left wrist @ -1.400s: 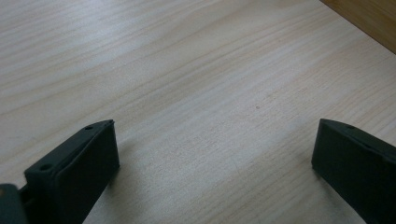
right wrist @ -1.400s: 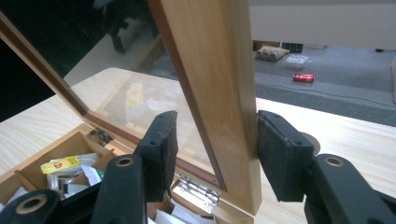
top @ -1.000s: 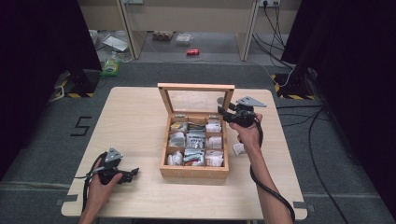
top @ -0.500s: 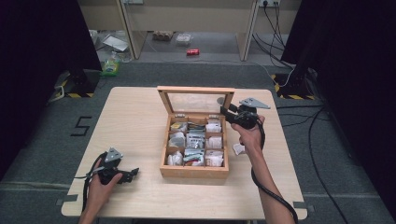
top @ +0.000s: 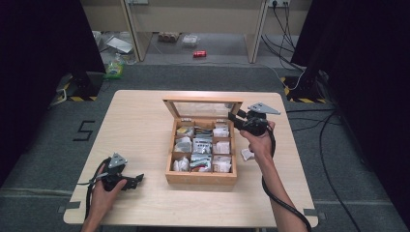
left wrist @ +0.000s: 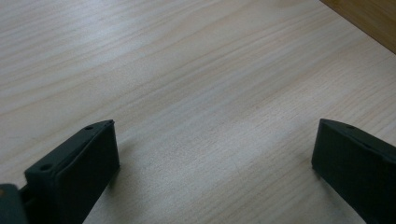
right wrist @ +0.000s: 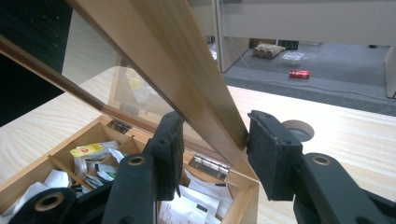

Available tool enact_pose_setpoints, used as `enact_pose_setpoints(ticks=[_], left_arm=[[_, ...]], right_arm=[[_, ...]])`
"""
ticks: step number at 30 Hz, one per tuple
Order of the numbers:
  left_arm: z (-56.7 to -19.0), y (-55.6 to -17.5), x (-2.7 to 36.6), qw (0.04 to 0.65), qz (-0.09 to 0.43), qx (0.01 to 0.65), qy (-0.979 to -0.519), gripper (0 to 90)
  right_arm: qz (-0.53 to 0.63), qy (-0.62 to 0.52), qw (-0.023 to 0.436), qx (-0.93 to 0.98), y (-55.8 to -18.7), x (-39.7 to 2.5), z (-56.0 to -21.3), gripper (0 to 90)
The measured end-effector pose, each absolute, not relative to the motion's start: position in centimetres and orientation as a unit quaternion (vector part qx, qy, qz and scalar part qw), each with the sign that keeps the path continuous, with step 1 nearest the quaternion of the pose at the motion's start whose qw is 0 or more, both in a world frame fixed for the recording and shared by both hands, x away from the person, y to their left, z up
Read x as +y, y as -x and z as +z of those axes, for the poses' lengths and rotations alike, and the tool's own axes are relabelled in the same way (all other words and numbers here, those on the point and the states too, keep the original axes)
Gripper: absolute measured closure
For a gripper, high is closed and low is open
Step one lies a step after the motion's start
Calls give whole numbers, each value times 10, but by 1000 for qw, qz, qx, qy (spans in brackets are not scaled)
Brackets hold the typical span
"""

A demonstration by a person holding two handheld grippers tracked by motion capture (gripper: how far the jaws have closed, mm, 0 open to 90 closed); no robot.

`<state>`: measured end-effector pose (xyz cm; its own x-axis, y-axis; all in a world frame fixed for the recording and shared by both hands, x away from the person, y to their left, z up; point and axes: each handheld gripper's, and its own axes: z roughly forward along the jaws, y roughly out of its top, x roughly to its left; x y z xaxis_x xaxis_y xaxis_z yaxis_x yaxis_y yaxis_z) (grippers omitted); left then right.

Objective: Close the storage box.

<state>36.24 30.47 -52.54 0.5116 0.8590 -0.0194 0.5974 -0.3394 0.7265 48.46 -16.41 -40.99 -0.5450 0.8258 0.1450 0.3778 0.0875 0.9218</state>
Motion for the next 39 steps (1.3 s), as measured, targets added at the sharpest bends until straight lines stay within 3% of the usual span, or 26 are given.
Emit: enact_pose_setpoints(ticks=[39], left_arm=[[-525, -362, 305, 348, 188, 457, -797, 0]], right_arm=[[537, -421, 201, 703, -455, -166, -418, 510]])
